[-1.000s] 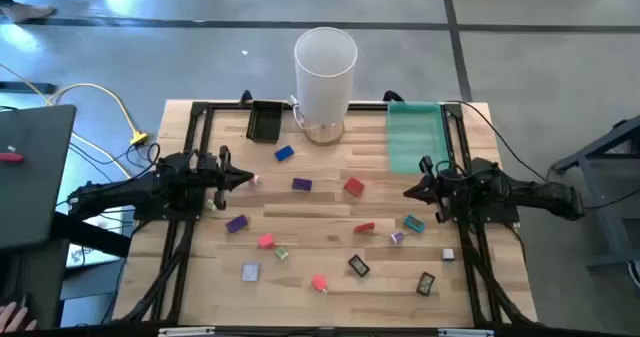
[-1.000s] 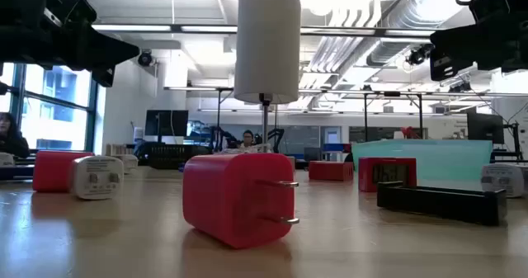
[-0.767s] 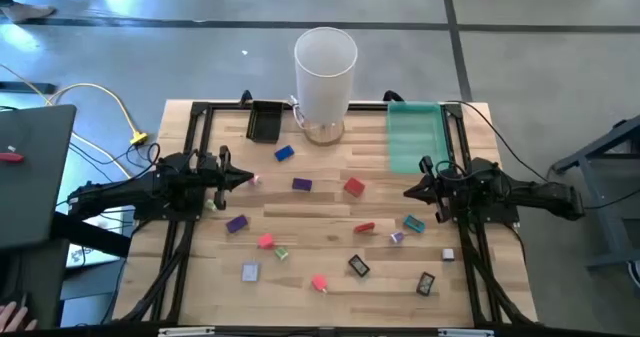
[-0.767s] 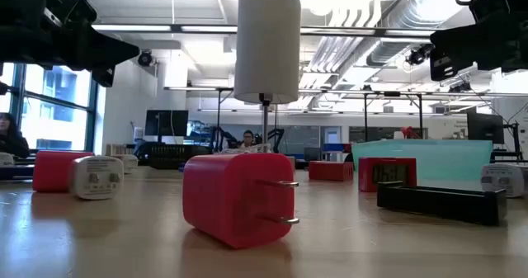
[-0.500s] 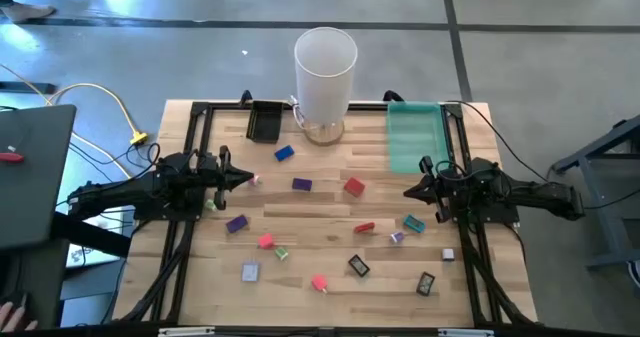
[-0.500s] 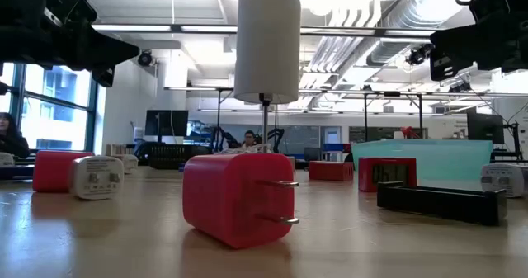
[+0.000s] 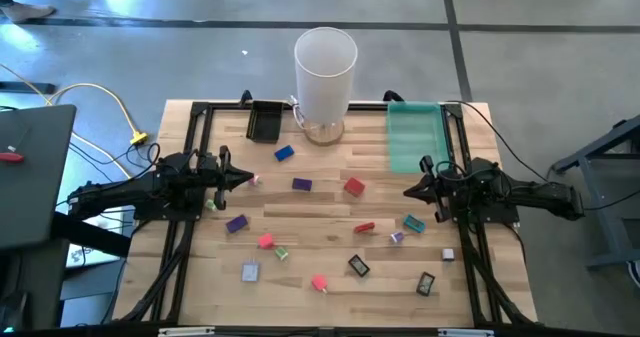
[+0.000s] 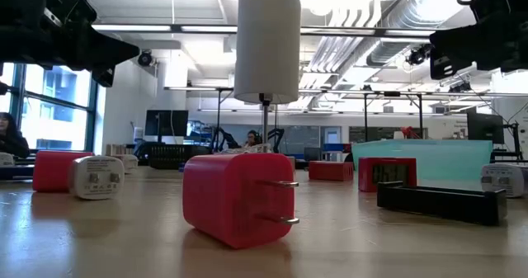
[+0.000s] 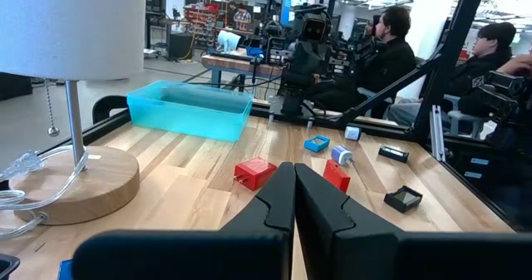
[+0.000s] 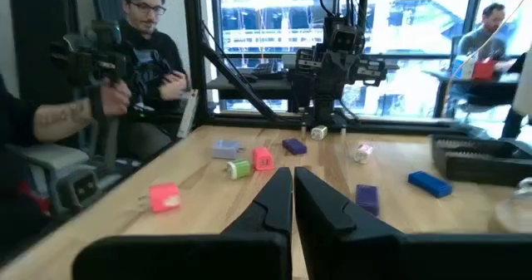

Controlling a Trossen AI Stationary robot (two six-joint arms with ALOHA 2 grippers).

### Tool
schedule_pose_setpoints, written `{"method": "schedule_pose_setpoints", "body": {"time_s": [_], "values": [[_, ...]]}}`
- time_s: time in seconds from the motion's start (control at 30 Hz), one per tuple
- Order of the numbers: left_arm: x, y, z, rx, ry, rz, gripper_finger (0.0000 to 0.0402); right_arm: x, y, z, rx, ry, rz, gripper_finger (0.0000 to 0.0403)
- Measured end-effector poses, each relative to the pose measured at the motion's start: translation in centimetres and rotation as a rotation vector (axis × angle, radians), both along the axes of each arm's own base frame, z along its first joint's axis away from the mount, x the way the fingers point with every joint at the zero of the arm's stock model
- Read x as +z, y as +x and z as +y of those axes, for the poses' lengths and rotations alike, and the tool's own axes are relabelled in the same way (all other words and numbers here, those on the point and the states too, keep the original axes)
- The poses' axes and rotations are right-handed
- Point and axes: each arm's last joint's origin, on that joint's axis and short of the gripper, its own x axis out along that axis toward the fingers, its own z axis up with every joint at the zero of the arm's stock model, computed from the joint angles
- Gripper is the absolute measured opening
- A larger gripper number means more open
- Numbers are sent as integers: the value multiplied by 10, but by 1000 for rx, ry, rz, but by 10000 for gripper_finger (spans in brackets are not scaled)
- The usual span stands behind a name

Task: Pick & Place Office items
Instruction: Put the red adapter into the green bin

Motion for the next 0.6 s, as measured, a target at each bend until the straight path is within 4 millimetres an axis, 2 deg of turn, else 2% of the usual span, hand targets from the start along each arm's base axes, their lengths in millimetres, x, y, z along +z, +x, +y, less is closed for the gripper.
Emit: {"method": "schedule_pose_setpoints", "body": {"time_s": [0.37,0.6], "values": [[2,0,0,-2,5,-22,1,1,0,-1,-31,3,-8,3],[5,0,0,-2,11,-51,1,2,0,-1,-23,127,-2,3]]}}
